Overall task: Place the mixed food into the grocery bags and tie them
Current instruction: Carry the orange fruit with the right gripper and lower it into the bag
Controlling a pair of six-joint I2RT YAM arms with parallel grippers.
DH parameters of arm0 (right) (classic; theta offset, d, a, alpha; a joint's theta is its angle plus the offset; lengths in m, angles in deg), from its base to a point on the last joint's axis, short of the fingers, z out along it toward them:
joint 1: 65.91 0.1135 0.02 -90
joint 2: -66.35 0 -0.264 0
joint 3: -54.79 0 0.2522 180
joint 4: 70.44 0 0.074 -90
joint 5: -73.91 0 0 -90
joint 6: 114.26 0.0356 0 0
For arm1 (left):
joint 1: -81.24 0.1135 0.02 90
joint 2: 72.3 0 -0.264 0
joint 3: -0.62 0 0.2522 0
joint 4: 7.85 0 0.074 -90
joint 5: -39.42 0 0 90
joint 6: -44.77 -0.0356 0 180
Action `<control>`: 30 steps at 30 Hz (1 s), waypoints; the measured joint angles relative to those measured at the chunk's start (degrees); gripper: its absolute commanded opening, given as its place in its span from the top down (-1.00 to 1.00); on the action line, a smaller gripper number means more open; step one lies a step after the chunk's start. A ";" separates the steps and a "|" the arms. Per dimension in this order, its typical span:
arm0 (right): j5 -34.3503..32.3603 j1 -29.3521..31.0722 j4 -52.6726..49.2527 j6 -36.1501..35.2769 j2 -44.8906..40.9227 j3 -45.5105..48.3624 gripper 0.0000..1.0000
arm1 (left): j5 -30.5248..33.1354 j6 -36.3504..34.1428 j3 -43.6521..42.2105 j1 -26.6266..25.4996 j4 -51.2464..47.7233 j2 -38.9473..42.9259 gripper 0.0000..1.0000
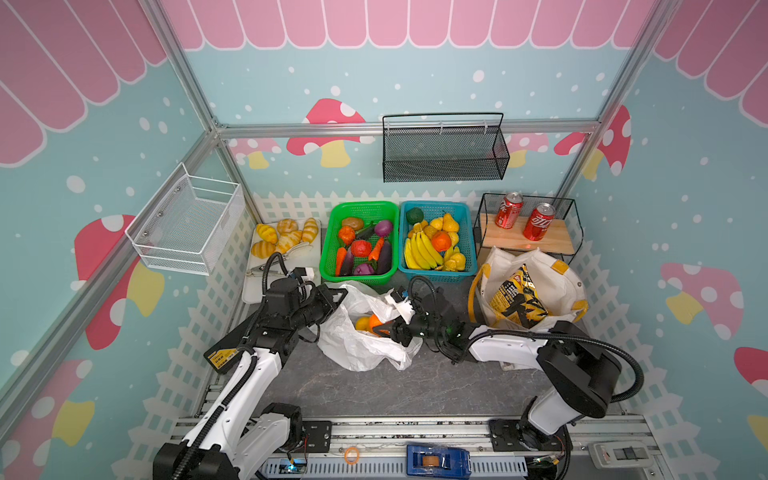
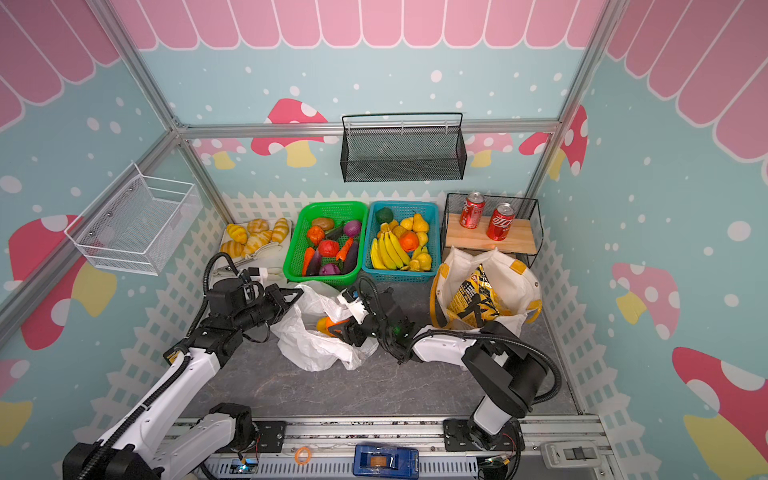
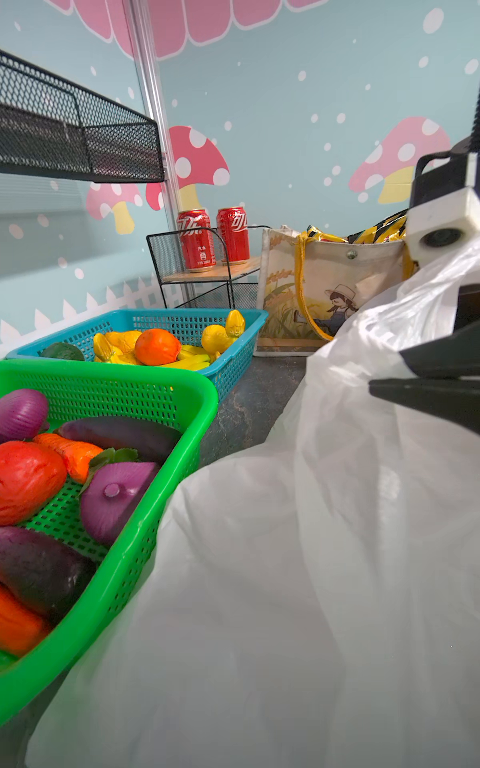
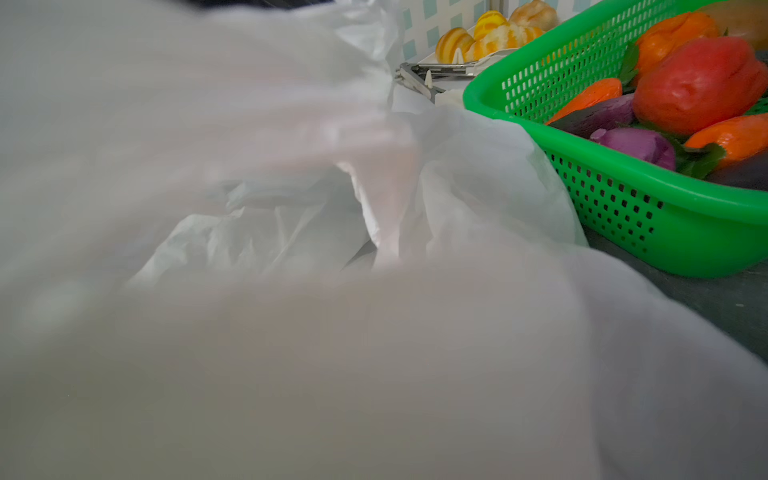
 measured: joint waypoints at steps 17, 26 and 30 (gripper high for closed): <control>-3.91 4.11 2.49 1.77 3.56 -4.33 -0.63 | -0.72 -1.16 1.84 -1.03 0.00 -1.25 1.00; -1.99 3.74 -7.08 -5.22 -7.54 -2.58 -0.55 | -0.66 -1.31 1.84 -0.59 -0.02 -1.75 1.00; -1.33 2.49 -15.19 -10.08 -14.62 -1.16 -0.52 | -0.63 -1.31 1.86 1.11 -0.20 -1.90 1.00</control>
